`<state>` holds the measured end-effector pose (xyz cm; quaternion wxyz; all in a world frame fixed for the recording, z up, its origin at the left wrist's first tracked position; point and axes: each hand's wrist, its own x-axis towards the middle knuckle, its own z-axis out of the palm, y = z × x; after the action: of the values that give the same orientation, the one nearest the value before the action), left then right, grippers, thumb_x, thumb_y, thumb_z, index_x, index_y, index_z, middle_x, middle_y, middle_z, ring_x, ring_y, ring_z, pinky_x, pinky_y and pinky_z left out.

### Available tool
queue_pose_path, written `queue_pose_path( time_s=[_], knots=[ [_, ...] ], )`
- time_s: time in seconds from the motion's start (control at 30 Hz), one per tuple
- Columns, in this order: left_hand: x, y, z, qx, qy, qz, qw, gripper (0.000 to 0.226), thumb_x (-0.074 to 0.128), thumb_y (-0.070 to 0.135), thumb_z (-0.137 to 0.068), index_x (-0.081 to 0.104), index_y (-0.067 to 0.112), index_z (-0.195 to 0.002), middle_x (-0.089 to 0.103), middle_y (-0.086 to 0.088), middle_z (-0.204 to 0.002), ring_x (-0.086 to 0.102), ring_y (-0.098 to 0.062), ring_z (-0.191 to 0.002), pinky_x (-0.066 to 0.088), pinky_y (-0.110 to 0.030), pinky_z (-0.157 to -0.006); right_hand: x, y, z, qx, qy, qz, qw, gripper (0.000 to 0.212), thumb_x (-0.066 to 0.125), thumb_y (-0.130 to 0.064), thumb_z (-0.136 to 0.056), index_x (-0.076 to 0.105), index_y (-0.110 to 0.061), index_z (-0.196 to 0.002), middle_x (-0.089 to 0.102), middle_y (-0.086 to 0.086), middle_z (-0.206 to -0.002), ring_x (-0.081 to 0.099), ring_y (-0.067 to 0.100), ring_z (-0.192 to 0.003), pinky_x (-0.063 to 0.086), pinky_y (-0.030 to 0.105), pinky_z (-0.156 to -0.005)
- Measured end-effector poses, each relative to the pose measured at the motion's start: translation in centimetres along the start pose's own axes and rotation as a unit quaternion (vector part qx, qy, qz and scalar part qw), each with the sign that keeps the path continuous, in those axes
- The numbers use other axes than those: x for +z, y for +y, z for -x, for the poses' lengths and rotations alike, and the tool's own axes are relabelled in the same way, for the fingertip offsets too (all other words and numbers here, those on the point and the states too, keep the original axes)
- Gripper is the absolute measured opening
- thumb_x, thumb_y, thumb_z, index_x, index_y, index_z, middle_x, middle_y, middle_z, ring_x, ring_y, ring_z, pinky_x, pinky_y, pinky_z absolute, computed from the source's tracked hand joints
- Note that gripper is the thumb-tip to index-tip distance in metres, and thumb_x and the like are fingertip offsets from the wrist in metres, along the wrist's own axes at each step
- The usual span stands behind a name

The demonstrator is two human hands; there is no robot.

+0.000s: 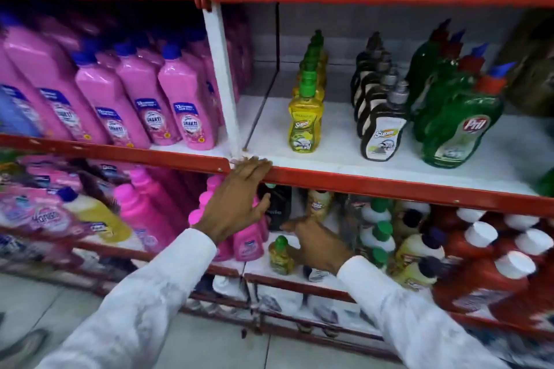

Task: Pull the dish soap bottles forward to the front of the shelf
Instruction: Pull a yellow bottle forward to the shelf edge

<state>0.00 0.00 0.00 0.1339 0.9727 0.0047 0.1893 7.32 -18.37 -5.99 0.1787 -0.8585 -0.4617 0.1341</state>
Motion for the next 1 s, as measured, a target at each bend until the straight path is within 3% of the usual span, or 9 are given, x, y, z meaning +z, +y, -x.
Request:
queue_pose_path(
  time_s=[0.07, 0.2, 0.33, 0.47, 0.63, 0.77, 1.0],
  knots=[
    [0.0, 0.0, -0.1, -0.012, 0.005, 0.013, 1.0, 0.063, 0.058, 0.029, -0.085, 0.04, 0.009, -0.142, 0.049, -0.016, -0.144, 0.039, -0.031, -0.137, 0.034, -0.048, -0.115, 2.1, -0.2, -1.0, 0.037, 0.004, -0.013, 0.999, 0.027, 0.063, -0.028, -0.086, 0.066, -0.011, -0.106, 0.071, 0.021, -0.104, 0.066, 0.037, -0.095, 0.047, 0.03, -0.075],
    [0.5, 0.2, 0.0, -0.031, 0.005, 0.026, 0.999, 0.064, 0.059, 0.027, -0.085, 0.037, 0.012, -0.144, 0.047, -0.013, -0.146, 0.035, -0.028, -0.14, 0.034, -0.045, -0.116, 4.8, -0.5, -2.9, 0.118, -0.021, -0.032, 0.992, 0.023, 0.062, -0.029, -0.083, 0.066, -0.011, -0.096, 0.071, 0.02, -0.098, 0.068, 0.037, -0.089, 0.055, 0.036, -0.074],
    [0.5, 0.5, 0.0, -0.048, 0.023, 0.045, 0.998, 0.063, 0.062, 0.022, -0.084, 0.04, 0.013, -0.143, 0.048, -0.013, -0.144, 0.036, -0.026, -0.138, 0.033, -0.041, -0.116, 5.0, -0.5, -3.5, 0.136, 0.01, -0.022, 0.99, 0.026, 0.068, -0.031, -0.081, 0.072, -0.01, -0.096, 0.071, 0.021, -0.101, 0.067, 0.038, -0.095, 0.051, 0.032, -0.079],
    [0.3, 0.6, 0.0, -0.049, 0.032, 0.06, 0.996, 0.061, 0.061, 0.021, -0.084, 0.043, 0.014, -0.141, 0.05, -0.012, -0.142, 0.041, -0.026, -0.135, 0.037, -0.043, -0.114, 3.5, -0.3, -2.5, 0.142, 0.024, -0.07, 0.987, 0.029, 0.078, -0.03, -0.072, 0.076, -0.018, -0.099, 0.073, 0.01, -0.104, 0.069, 0.027, -0.094, 0.052, 0.027, -0.082],
    [0.3, 0.3, 0.2, -0.049, 0.062, 0.06, 0.995, 0.058, 0.064, 0.016, -0.083, 0.047, 0.019, -0.139, 0.053, -0.005, -0.14, 0.045, -0.021, -0.132, 0.041, -0.039, -0.11, -3.8, -2.0, 0.9, 0.128, 0.113, -0.128, 0.977, 0.038, 0.086, -0.015, -0.064, 0.074, -0.023, -0.1, 0.075, -0.005, -0.098, 0.068, 0.009, -0.086, 0.058, 0.026, -0.083],
    [0.6, 1.2, -0.2, -0.067, 0.109, 0.054, 0.99, 0.051, 0.069, 0.011, -0.079, 0.058, 0.017, -0.128, 0.063, -0.006, -0.13, 0.057, -0.023, -0.12, 0.05, -0.037, -0.098, -12.4, -4.4, 3.2, 0.107, 0.211, -0.185, 0.954, 0.047, 0.091, -0.013, -0.06, 0.072, -0.024, -0.102, 0.074, -0.011, -0.092, 0.069, -0.002, -0.079, 0.054, 0.008, -0.072],
    [0.3, 1.3, -0.6, -0.076, 0.12, 0.043, 0.989, 0.046, 0.071, 0.014, -0.075, 0.065, 0.018, -0.12, 0.069, -0.006, -0.121, 0.065, -0.026, -0.109, 0.052, -0.036, -0.093, -21.9, -6.3, 2.0, 0.022, 0.309, -0.173, 0.935, 0.043, 0.09, -0.017, -0.063, 0.073, -0.017, -0.103, 0.079, -0.001, -0.087, 0.075, 0.008, -0.073, 0.062, 0.028, -0.072]
  ],
)
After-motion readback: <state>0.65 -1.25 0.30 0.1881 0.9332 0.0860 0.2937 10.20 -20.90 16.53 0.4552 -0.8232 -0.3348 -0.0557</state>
